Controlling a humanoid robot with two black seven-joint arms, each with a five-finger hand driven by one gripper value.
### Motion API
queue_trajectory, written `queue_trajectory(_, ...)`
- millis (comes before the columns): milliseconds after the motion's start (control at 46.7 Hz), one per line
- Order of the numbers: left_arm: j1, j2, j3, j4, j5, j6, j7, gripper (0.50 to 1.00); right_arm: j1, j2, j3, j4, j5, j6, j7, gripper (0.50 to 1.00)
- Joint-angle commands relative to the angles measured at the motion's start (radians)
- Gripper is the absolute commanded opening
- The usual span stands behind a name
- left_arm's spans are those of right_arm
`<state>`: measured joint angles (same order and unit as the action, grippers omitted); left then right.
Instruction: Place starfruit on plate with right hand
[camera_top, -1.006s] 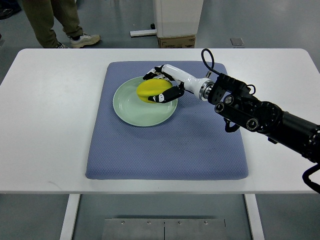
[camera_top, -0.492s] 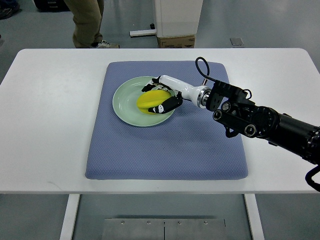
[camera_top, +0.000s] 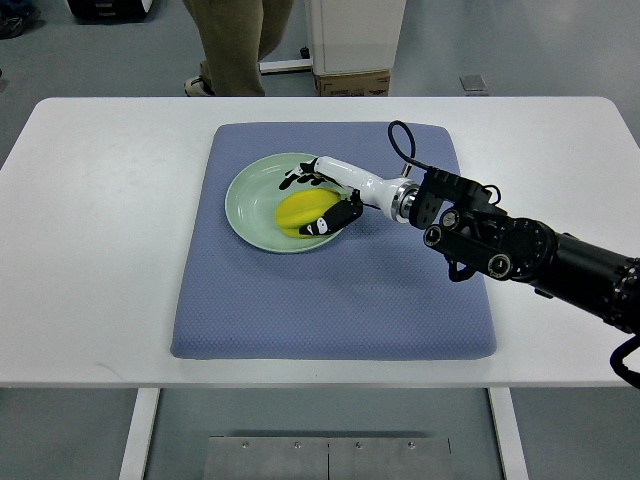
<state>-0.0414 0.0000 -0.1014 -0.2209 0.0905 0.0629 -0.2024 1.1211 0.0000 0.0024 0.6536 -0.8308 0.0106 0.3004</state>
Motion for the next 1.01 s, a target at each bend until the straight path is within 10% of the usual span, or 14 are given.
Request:
queue_trajectory(0,0.000,0.000,0.000,0.000,0.000,0.000,0.000,1.000,-0.003,0.000,0.002,-0.002,0.016,0.000,0.000,1.000)
queue_trajectory(985,0.000,0.000,0.000,0.000,0.000,0.000,0.000,1.000,-0.115,-0.095,0.396,-0.126,0.337,-0.001,-0.015,1.000)
